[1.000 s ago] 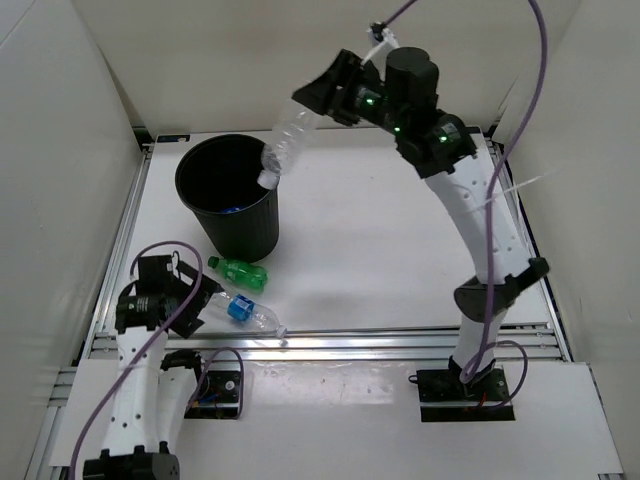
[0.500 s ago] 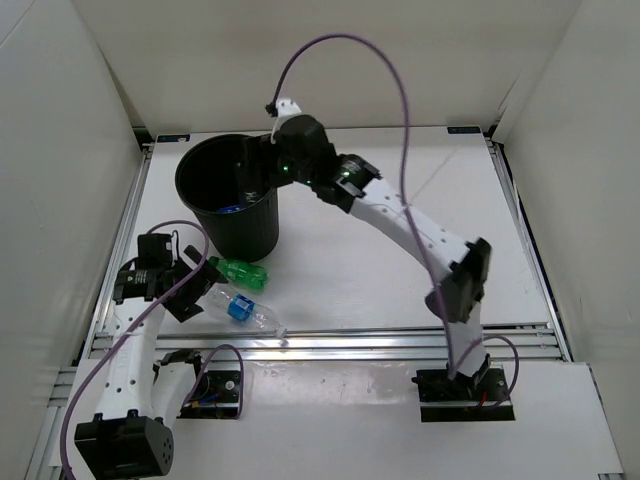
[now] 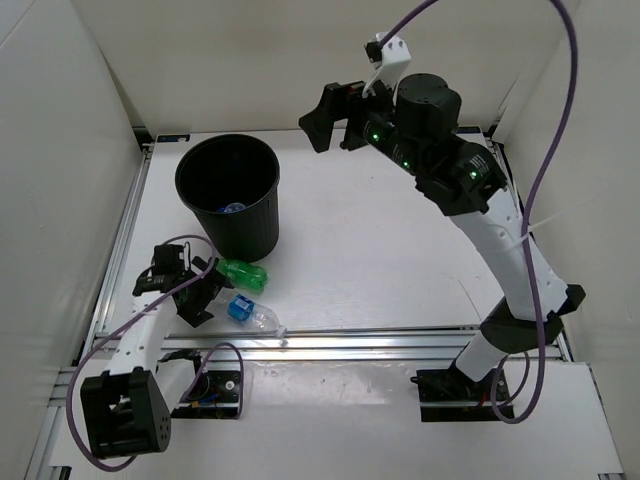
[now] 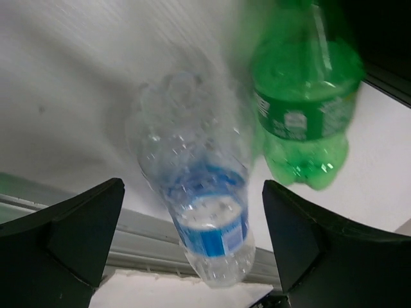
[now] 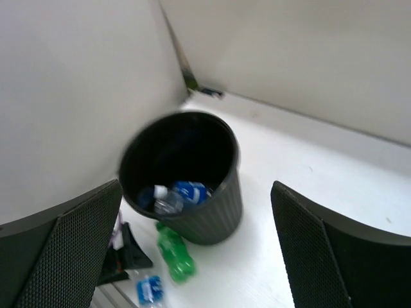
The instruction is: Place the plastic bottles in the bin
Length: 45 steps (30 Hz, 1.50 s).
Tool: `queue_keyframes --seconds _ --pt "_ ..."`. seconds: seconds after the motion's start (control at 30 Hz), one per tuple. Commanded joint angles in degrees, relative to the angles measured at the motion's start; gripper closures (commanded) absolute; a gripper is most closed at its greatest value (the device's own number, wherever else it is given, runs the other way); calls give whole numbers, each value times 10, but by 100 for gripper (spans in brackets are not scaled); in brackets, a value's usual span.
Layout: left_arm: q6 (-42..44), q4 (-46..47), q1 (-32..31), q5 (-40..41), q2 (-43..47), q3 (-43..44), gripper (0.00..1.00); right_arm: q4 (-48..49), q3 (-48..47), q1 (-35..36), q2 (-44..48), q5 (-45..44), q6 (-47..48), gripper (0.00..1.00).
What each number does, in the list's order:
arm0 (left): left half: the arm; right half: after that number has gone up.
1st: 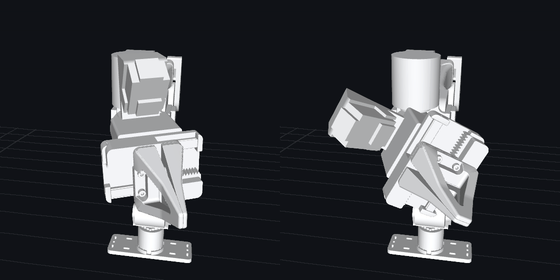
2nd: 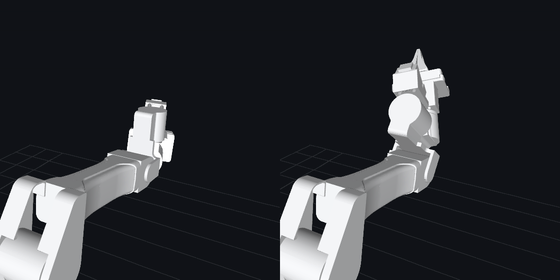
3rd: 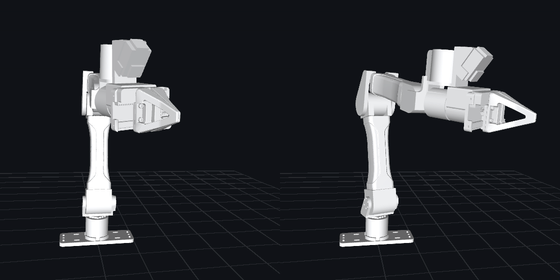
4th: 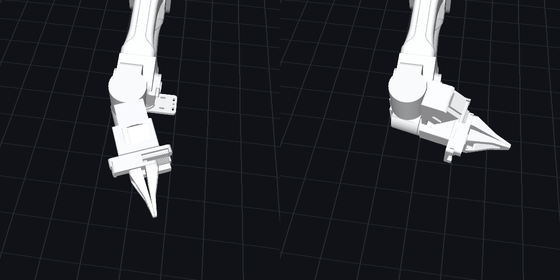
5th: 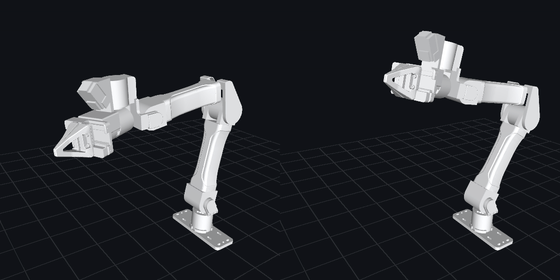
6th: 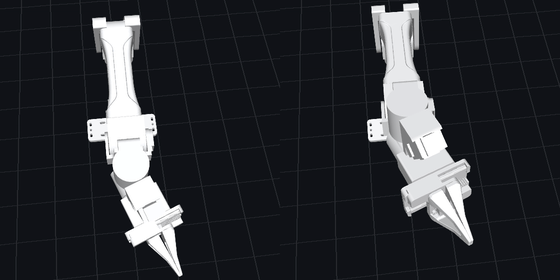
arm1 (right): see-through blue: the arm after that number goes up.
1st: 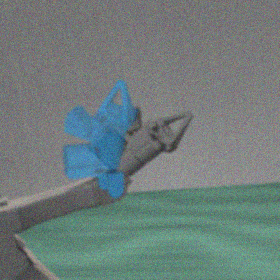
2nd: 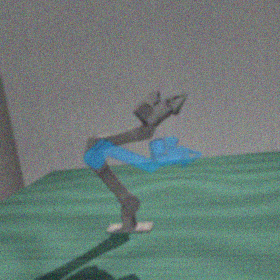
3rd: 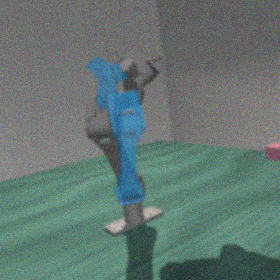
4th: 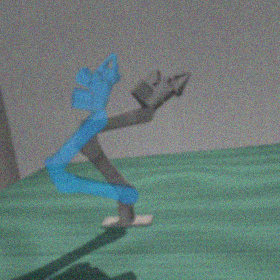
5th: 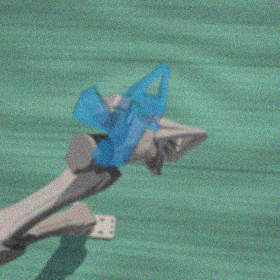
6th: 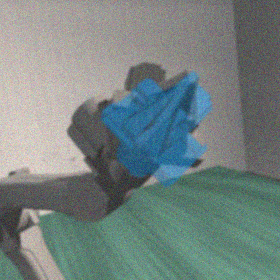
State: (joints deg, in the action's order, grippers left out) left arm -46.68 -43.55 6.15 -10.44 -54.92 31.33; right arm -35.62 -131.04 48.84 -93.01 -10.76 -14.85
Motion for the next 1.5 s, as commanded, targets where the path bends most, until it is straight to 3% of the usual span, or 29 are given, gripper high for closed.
queue_keyframes --seconds 0.0,0.17,0.23,0.27,0.3,0.43,0.57,0.7,0.8,0.9,1.03,1.13,1.23,1.3,1.33,1.37,1.47 --pt "-20 66 -8 15 -21 -17 0 -38 33 -25 -6 -13 19 0" --pt "-32 80 -20 27 -45 -67 3 -44 58 -54 6 1 13 0" --pt "-26 80 -20 21 -45 -73 21 -44 63 -61 12 7 8 0" --pt "-17 71 -20 21 -45 -79 39 -44 68 -68 12 14 8 0" --pt "-17 57 -26 15 -45 -73 45 -44 69 -75 12 14 8 0" --pt "-30 -57 -26 25 -25 9 48 -49 81 -87 6 34 -9 0" --pt "-43 -213 -26 83 32 155 46 -54 74 -87 -5 40 -15 0" --pt "-6 -283 -26 143 67 393 45 -54 55 -92 -22 40 -21 0" --pt "53 -277 -26 156 57 534 45 -54 40 -92 -22 66 -27 0" --pt "95 -222 -26 156 3 622 45 -54 35 -92 -27 72 -33 0" --pt "143 -149 -26 219 -106 780 45 -54 35 -92 -27 85 -38 0" --pt "206 -81 -26 251 -180 842 47 -54 40 -92 -27 90 -38 0" --pt "264 -65 -70 324 -249 883 47 -54 56 -92 -16 81 -38 0" --pt "269 -59 -78 336 -275 892 44 -54 68 -92 -2 74 -38 0" --pt "259 -59 -86 336 -275 892 36 -54 80 -92 -2 74 -32 0" --pt "258 -59 -97 336 -280 892 0 -54 85 -92 5 69 -26 0" --pt "241 -52 -103 330 -253 881 0 -54 105 -97 20 51 -20 0"
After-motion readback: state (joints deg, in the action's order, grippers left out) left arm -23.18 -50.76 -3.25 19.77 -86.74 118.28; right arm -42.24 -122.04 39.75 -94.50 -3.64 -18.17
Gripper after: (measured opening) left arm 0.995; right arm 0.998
